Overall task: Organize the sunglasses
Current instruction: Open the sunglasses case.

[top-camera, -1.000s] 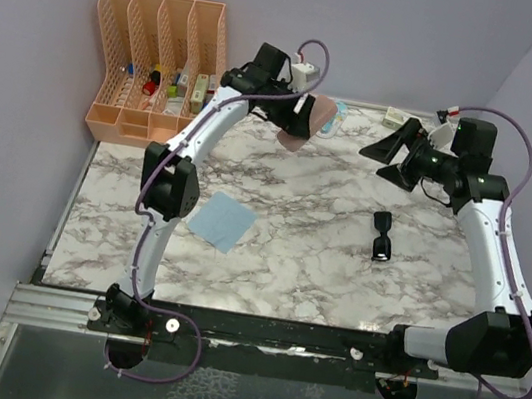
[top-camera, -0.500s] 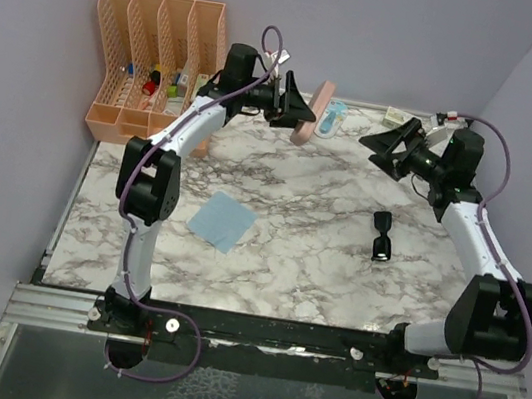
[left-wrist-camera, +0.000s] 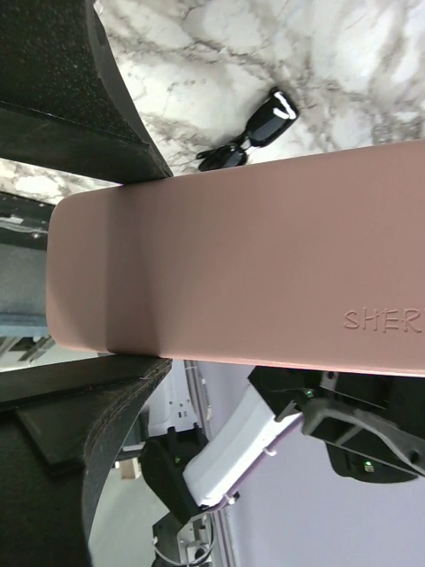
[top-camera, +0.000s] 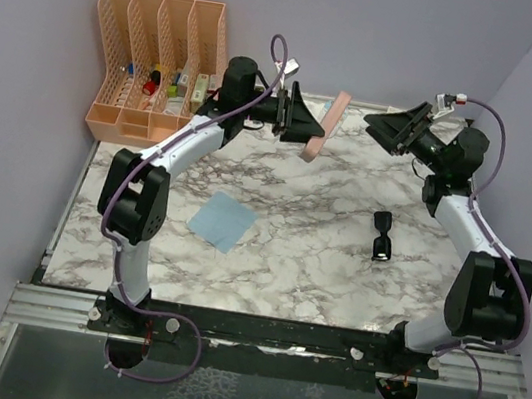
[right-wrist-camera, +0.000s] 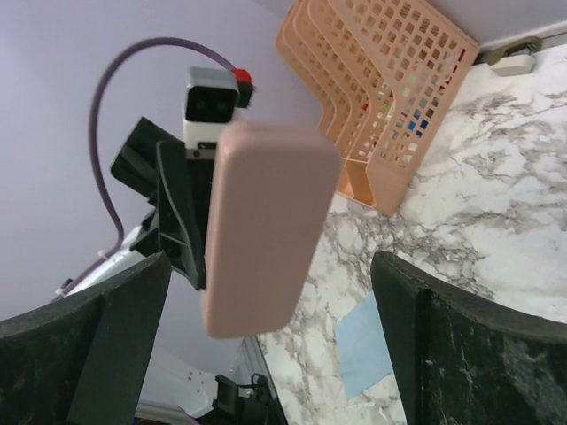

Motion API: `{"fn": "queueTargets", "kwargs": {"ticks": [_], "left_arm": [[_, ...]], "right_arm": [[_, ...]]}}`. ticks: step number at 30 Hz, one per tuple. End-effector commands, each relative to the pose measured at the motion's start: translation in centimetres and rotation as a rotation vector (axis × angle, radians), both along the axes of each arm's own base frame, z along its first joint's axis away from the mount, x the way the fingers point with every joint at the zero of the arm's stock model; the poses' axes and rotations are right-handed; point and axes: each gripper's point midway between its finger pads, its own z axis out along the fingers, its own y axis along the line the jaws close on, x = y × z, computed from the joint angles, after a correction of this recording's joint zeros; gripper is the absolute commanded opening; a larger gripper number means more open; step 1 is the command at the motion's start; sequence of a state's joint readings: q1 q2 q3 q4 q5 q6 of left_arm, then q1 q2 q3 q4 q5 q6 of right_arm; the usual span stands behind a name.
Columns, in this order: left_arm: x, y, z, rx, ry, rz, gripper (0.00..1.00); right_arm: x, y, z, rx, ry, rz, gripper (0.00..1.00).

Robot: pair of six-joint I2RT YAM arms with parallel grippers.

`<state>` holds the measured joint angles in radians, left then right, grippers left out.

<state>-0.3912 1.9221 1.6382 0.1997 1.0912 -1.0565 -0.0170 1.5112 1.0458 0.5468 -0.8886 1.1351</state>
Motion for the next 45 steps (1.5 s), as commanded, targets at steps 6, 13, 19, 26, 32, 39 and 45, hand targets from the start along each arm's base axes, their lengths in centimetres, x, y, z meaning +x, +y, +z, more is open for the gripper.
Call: {"fn": "queueTargets", "kwargs": {"ticks": [6,13,19,26,32,39,45], "left_arm": [[-2.9,-0.2,2.1,-0.042,-0.059,-0.055,0.0],[-2.8,-0.3,2.9,-0.051,-0.087,-0.053,0.0],[-2.9,-0.6,2.9,-0.051,-0.078,-0.063,0.0],[-3.2,-0.9,3.2,-0.057,-0.068,-0.077,0.0],[-3.5,-1.1,3.6,-0.069,-0.066,-0.086,0.0],[-3.7,-1.0,3.6,-0.08,-0.056,-0.094,0.0],[-4.0,-0.9,4.4,-0.129,-0.025,-0.11,0.0]], "right_arm": [[-0.6,2.4,1.4,0.059,-0.06,0.124,0.99],[-0.8,3.7,-0.4,0.031,-0.005,0.15,1.0],[-0.7,5.2,-1.4,0.011,0.023,0.17,1.0],[-0.4,6.3,-1.6,0.024,0.016,0.193,1.0],[-0.1,6.8,-1.1,0.036,0.0,0.203,0.98],[-0.3,6.8,-1.0,0.041,-0.005,0.204,0.78],[-1.1,6.8,-0.5,0.058,-0.03,0.214,0.79]]}}
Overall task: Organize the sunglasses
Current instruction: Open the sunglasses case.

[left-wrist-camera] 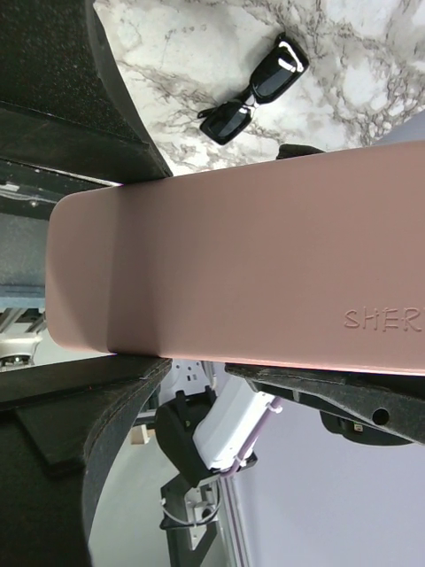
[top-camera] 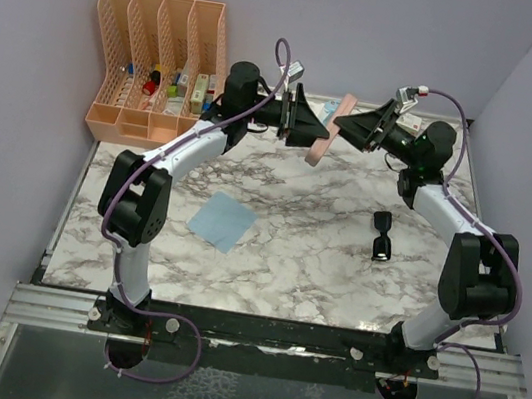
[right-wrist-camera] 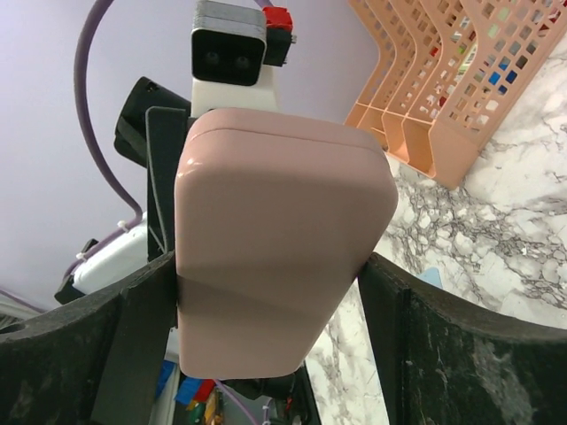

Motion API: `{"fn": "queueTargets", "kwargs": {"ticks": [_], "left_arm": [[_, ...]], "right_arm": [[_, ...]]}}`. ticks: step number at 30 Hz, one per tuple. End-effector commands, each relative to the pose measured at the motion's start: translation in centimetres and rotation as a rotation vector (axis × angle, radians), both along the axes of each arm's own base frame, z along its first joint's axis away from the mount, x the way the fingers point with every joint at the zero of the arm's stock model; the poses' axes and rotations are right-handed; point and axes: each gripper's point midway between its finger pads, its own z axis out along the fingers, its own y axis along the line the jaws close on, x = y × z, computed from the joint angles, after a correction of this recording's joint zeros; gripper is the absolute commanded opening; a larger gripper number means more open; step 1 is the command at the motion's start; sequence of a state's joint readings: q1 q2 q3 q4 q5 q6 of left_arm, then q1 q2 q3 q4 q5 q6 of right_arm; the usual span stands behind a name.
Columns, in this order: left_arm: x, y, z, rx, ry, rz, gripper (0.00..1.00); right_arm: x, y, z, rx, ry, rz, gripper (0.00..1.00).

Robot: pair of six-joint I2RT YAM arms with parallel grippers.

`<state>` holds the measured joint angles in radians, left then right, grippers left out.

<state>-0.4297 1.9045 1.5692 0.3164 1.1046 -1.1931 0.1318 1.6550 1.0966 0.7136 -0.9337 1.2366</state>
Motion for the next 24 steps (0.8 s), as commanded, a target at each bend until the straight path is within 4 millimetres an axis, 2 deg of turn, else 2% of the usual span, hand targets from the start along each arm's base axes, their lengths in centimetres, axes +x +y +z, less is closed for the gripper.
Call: {"fn": "queueTargets", "kwargs": {"ticks": [1,6,9,10,18,24], "left_arm": [[-1.9,0.4,4.2,-0.106,-0.091,-0.059,0.0],[-2.2,1.1,4.6,-0.164,-0.042,-0.063,0.0],[-2.3,1.3,4.7,-0.18,-0.033,-0.062,0.0],[-2.3,1.3,4.8,-0.184,-0.03,-0.061,0.0],[-3.0,1.8,6.0,-0.24,-0.005,-0.055,0.0],[-3.3,2.1,7.5,-0.275,-0.011,-0.043,0.0]], "right_arm": [[-0.5,0.1,0.6,0.012,-0.04,0.009,0.76],[-0.8,0.2,1.1,0.041,-0.042,0.026,0.44],[-1.0,0.2,1.2,0.072,-0.038,0.037,0.11],[-1.0,0.2,1.2,0.081,-0.034,0.039,0.03],[-1.4,0.1,1.2,0.174,-0.006,0.063,0.01],[-1.5,0.0,-0.1,0.217,0.047,0.067,0.01]]}}
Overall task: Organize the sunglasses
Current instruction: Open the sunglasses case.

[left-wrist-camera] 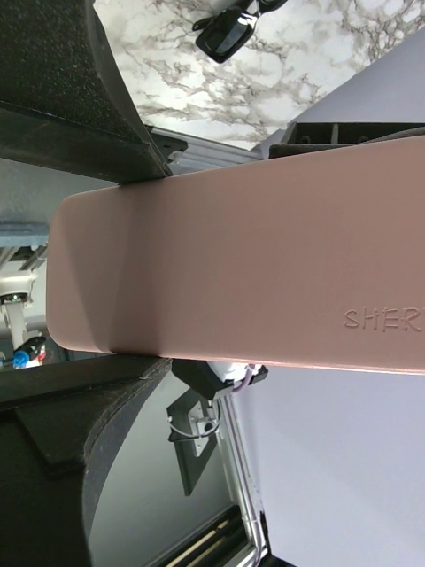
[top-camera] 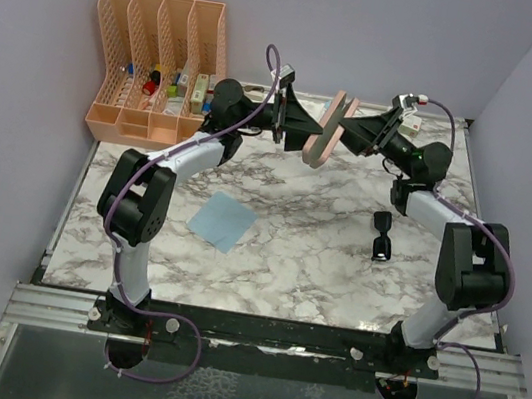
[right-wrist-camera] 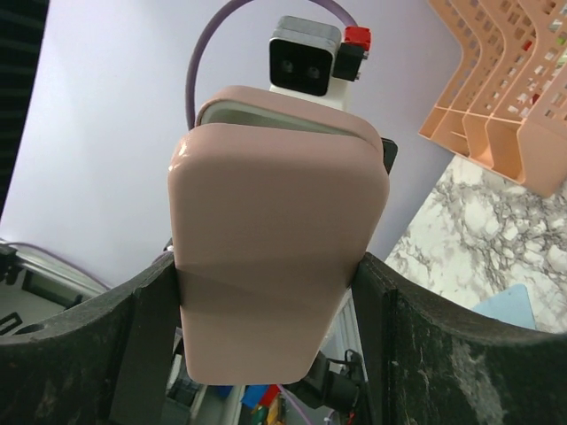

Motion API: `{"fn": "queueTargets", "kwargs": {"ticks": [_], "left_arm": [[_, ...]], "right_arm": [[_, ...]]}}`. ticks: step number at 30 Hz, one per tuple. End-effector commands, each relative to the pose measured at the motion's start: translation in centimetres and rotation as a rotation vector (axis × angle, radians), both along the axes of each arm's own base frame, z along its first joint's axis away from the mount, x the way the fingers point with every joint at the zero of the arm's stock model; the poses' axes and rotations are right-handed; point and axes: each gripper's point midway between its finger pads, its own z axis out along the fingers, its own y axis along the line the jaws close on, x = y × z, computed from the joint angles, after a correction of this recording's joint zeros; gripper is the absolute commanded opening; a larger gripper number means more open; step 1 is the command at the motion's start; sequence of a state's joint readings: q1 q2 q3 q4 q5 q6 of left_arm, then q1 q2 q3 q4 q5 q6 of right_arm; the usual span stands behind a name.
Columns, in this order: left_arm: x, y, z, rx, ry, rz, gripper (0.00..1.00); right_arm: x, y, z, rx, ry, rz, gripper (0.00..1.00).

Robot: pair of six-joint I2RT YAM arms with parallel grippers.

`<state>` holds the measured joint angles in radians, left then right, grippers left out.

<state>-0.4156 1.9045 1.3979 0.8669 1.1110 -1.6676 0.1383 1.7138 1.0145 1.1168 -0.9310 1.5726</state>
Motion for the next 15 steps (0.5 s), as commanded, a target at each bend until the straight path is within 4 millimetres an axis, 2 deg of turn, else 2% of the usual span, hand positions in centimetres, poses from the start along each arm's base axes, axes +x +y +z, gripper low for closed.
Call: {"fn": "queueTargets", "kwargs": {"ticks": [1,7,15], "left_arm": [[-2.0,1.2,5.9,-0.114,-0.138,0.002,0.0],[-2.1,1.9,8.1,-0.16,-0.153,0.028,0.0],[-1.6,3.2,7.5,-0.176,-0.073,0.07,0.0]], "right_arm": [[-0.1,-0.3,-1.6,0.048,0.009,0.0,0.01],[-0.6,-0.7,-1.7,0.147,0.038,0.016,0.01],[-1.4,-2.2,-0.4,0.324,0.042,0.012,0.01]]}}
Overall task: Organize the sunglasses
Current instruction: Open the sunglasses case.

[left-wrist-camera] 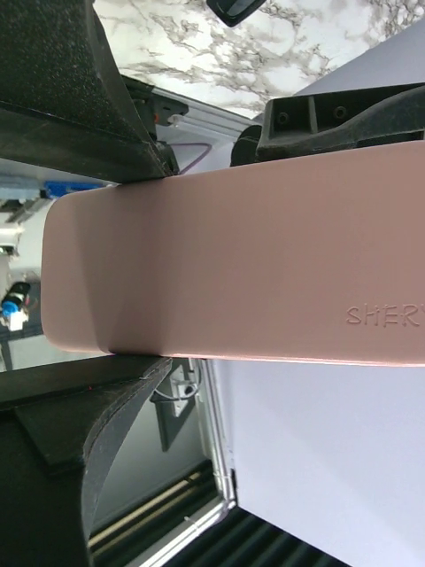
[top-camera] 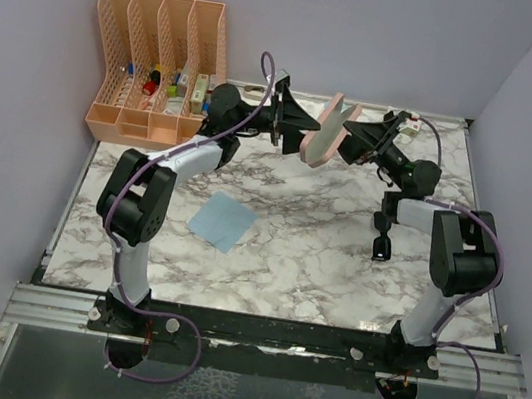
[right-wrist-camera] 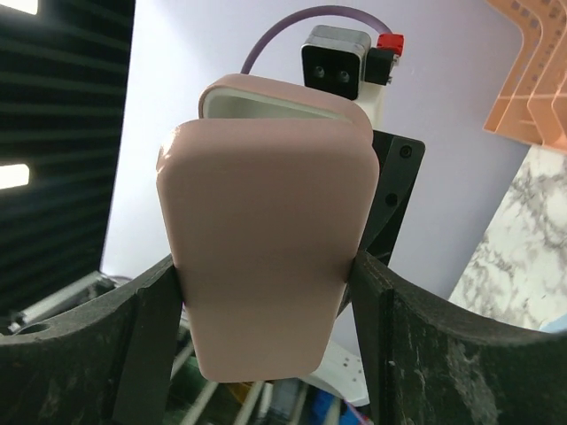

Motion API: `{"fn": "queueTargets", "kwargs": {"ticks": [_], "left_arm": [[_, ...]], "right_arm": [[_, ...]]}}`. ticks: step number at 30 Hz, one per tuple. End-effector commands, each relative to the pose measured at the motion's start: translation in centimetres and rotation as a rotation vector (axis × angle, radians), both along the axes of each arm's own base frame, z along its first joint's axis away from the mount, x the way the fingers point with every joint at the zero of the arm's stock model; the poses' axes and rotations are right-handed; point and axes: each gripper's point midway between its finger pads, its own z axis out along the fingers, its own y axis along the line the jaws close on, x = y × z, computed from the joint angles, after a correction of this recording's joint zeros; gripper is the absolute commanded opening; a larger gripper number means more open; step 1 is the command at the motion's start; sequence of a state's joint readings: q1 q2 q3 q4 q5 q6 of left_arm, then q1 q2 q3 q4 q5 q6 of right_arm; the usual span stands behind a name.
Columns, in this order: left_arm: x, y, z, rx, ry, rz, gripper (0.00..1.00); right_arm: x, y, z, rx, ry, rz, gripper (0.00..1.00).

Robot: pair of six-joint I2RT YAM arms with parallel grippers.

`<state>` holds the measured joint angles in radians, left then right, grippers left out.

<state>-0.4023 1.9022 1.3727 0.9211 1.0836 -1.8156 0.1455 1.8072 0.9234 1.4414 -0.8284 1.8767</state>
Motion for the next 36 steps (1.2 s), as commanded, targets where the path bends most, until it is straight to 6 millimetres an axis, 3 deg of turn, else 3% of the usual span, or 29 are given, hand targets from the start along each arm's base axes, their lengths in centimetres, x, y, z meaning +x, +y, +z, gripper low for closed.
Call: {"fn": "queueTargets", "kwargs": {"ticks": [1,5,10,17,22,26,29,33,35,36], "left_arm": [[-2.1,2.7,6.5,-0.144,-0.18,0.069,0.0],[-2.5,3.1,5.3,-0.147,-0.128,0.081,0.0],[-2.0,4.1,3.7,-0.144,-0.069,0.116,0.0],[-1.3,5.3,5.5,-0.173,-0.11,0.143,0.0],[-1.5,5.3,6.3,-0.17,-0.164,0.138,0.0],[-1.1,5.2,5.9,-0.092,-0.257,0.111,0.0],[-0.9,4.9,4.4,-0.006,-0.329,0.042,0.0],[0.0,4.4,0.9,0.137,-0.358,-0.049,0.0],[1.4,4.3,-1.7,0.276,-0.403,-0.035,0.0],[2.8,4.4,-1.7,0.395,-0.497,0.008,0.0]], "right_arm": [[-1.1,-1.6,0.3,0.138,-0.077,-0.022,0.01],[-1.3,-1.7,0.8,0.161,-0.085,-0.031,0.01],[-1.8,-1.7,3.7,0.199,-0.146,-0.024,0.01],[-2.5,-1.9,6.4,0.274,-0.171,-0.041,0.01],[-2.5,-1.3,5.0,0.222,-0.114,-0.05,0.01],[-2.0,-3.5,3.7,0.158,-0.064,-0.057,0.01],[-1.5,-6.6,3.0,0.086,-0.04,-0.102,0.01],[-1.0,-11.1,2.4,-0.05,0.039,-0.144,0.01],[-0.7,-12.8,2.5,-0.12,0.063,-0.166,0.01],[-0.8,-13.2,2.9,-0.146,0.058,-0.172,0.01]]}}
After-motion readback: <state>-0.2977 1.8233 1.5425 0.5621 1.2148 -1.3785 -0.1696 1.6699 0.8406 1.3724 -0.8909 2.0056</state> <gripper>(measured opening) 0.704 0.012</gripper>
